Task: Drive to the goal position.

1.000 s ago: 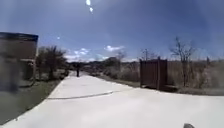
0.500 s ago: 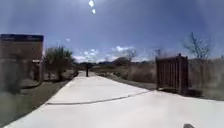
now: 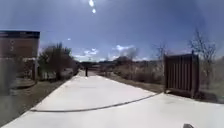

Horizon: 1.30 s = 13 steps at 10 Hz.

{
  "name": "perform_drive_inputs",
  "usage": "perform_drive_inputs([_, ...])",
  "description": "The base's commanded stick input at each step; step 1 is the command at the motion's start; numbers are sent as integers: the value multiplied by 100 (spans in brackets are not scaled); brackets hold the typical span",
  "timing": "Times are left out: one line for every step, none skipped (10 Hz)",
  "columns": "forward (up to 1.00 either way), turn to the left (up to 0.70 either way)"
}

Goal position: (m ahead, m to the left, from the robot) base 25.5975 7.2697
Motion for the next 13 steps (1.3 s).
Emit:
perform_drive_inputs([0,0])
perform_drive_inputs([0,0])
perform_drive_inputs([20,0])
perform_drive_inputs([40,0])
perform_drive_inputs([46,0])
perform_drive_inputs([50,0])
perform_drive_inputs([50,0])
perform_drive_inputs([50,0])
perform_drive_inputs([50,0])
perform_drive_inputs([50,0])
perform_drive_inputs([50,0])
perform_drive_inputs([50,0])
perform_drive_inputs([57,0])
